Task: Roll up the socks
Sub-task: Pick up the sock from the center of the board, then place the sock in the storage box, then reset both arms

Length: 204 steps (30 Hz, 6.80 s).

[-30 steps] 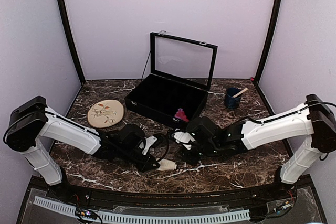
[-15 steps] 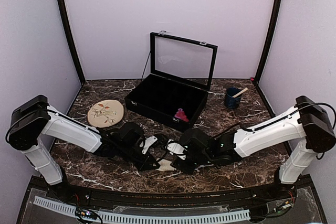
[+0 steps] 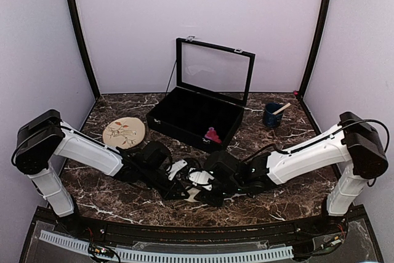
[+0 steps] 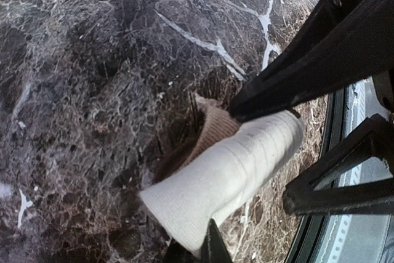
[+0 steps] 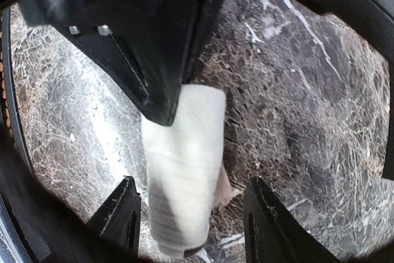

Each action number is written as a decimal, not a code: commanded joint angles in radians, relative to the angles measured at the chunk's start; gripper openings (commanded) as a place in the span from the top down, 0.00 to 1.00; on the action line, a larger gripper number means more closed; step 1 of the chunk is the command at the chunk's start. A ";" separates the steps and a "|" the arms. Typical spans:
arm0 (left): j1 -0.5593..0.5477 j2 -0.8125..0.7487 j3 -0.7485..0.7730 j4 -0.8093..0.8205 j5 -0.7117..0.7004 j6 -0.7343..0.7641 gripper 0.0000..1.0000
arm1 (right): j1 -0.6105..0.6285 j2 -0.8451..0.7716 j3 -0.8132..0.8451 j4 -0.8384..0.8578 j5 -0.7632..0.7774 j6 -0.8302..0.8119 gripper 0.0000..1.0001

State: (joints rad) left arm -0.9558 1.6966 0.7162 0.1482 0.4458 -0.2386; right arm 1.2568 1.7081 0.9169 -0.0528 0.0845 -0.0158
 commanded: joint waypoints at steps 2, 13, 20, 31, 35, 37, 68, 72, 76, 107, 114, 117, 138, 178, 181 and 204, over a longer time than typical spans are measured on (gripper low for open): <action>0.001 0.060 -0.019 -0.167 0.008 0.032 1.00 | 0.009 0.043 0.037 0.014 -0.028 -0.042 0.47; 0.020 0.060 -0.002 -0.186 0.027 0.050 1.00 | 0.009 0.098 0.047 0.027 -0.029 -0.062 0.51; 0.029 0.066 0.003 -0.188 0.034 0.053 1.00 | 0.010 0.124 0.050 0.010 -0.040 -0.066 0.61; 0.032 0.053 -0.023 -0.212 -0.102 -0.027 0.90 | 0.007 0.102 0.064 0.001 -0.073 -0.035 1.00; 0.032 0.033 -0.033 -0.210 -0.136 -0.067 0.82 | 0.006 0.091 0.065 -0.016 -0.091 -0.021 1.00; 0.033 0.018 -0.040 -0.206 -0.153 -0.090 0.75 | 0.006 0.078 0.055 -0.019 -0.099 -0.014 1.00; 0.122 -0.314 -0.172 -0.291 -0.510 -0.448 0.50 | -0.097 -0.155 0.068 -0.132 -0.038 0.055 1.00; 0.124 -0.349 -0.155 -0.330 -0.557 -0.465 0.50 | -0.148 -0.146 0.187 -0.195 0.026 0.081 1.00; 0.126 -0.368 -0.142 -0.345 -0.575 -0.472 0.50 | -0.204 -0.083 0.348 -0.271 0.074 0.077 1.00; 0.150 -0.314 -0.020 -0.329 -0.567 -0.428 0.50 | -0.623 0.460 0.945 -0.567 0.082 -0.018 1.00; 0.152 -0.298 -0.016 -0.311 -0.560 -0.426 0.50 | -0.629 0.480 0.962 -0.667 0.032 -0.005 1.00; 0.152 -0.293 -0.017 -0.304 -0.556 -0.426 0.50 | -0.629 0.481 0.956 -0.698 0.013 0.004 1.00; 0.152 -0.300 -0.031 -0.285 -0.528 -0.425 0.51 | -0.629 0.610 1.065 -0.841 -0.019 0.044 1.00; 0.154 -0.284 -0.003 -0.280 -0.506 -0.405 0.51 | -0.643 0.632 1.264 -1.002 0.047 0.155 0.59; 0.153 -0.285 -0.004 -0.276 -0.504 -0.409 0.51 | -0.644 0.605 1.255 -0.998 0.056 0.160 0.59; 0.154 -0.506 0.101 -0.394 -0.729 -0.289 0.07 | -0.571 0.080 0.779 -0.584 0.241 0.268 0.55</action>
State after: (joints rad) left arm -0.8070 1.2797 0.7681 -0.1951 -0.1631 -0.5964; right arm 0.6571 1.9232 1.8065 -0.8085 0.2119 0.1852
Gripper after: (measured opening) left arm 0.693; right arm 0.442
